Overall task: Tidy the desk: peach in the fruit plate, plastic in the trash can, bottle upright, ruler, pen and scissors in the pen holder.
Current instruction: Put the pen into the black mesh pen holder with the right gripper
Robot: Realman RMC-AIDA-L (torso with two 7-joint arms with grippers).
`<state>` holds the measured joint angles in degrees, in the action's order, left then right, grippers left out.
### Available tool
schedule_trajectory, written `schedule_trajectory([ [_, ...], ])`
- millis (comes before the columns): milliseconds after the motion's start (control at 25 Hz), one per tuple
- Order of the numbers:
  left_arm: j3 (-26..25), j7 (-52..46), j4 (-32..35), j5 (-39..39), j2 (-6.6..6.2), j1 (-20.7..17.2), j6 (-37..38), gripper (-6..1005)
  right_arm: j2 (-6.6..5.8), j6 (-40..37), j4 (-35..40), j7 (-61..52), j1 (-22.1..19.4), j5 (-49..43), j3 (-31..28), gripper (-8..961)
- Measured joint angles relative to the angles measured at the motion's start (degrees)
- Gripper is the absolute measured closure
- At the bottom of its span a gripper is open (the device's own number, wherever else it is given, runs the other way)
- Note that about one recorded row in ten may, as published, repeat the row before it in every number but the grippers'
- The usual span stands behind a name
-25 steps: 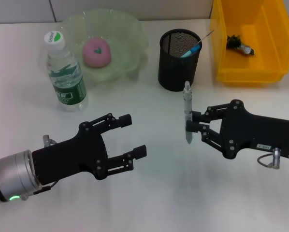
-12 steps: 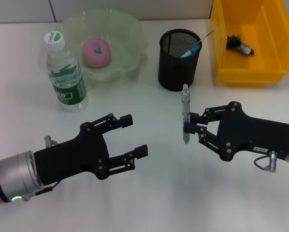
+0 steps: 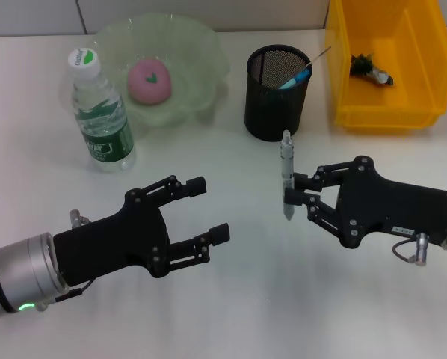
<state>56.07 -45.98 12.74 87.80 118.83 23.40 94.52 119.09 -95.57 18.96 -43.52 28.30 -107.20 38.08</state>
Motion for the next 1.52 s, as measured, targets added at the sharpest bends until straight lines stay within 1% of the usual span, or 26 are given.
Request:
schedule_trajectory([
  [160,0.0,0.0,0.0,0.0,0.0,-0.1,0.2,213,0.01,0.2,0.1,5.7,-0.3,0.1,-2.1,828],
  [280,-0.1,0.0,0.0,0.0,0.0,-0.1,0.5,213,0.05,0.2,0.2,12.9,-0.4,0.1,-4.9,828],
  [320,-0.1,0.0,0.0,0.0,-0.01,-0.1,0.6,213,0.05,0.2,0.2,12.9,-0.4,0.1,-4.9,828],
  [360,-0.1,0.0,0.0,0.0,-0.01,-0.1,0.7,213,0.07,0.4,0.2,17.0,-0.5,0.1,-6.1,828],
  [400,-0.1,0.0,0.0,0.0,-0.01,-0.1,0.7,213,0.07,0.4,0.2,17.0,-0.5,0.1,-6.1,828],
  [440,-0.1,0.0,0.0,0.0,-0.01,-0.1,0.8,213,0.16,0.8,0.0,21.5,-0.5,0.2,-7.4,828],
  [480,-0.1,0.0,0.0,0.0,-0.01,-0.1,0.8,213,0.16,0.8,0.0,21.5,-0.5,0.2,-7.4,828],
  [640,-0.2,0.0,0.0,-0.3,-0.01,-0.2,0.8,213,0.32,1.7,-1.1,31.6,0.1,0.2,-9.1,829],
  [680,-0.2,0.0,0.0,-0.3,-0.01,-0.2,0.8,213,0.32,1.7,-1.1,31.6,0.1,0.2,-9.1,829],
  [720,-0.2,0.0,0.0,-0.4,-0.01,-0.2,0.8,213,0.35,2.5,-1.6,35.1,0.5,0.2,-9.4,829],
  [800,-0.2,0.0,0.0,-0.4,-0.01,-0.2,0.8,213,0.38,2.8,-2.3,36.9,0.8,0.2,-9.7,829],
  [840,-0.2,0.0,0.0,-0.5,-0.01,-0.3,0.9,213,0.43,3.7,-4.0,41.5,1.5,1.0,-10.2,829],
  [1040,-0.2,-0.4,-0.1,-0.6,-0.01,-0.1,1.1,213,0.43,6.1,-6.4,47.1,3.2,3.1,-9.7,829],
  [1160,-0.2,-0.5,-0.1,-0.6,0.0,-0.1,1.3,213,0.41,6.4,-6.4,48.1,3.7,3.1,-9.7,829],
  [1360,-0.2,-0.4,-0.1,-0.9,-0.08,-0.1,1.2,213,0.45,8.4,-6.9,54.9,4.8,3.1,-9.9,829],
  [1520,-0.2,-0.1,-0.1,-1.3,-0.02,-0.2,1.2,213,0.45,9.6,-7.6,57.1,5.7,3.1,-10.0,829],
])
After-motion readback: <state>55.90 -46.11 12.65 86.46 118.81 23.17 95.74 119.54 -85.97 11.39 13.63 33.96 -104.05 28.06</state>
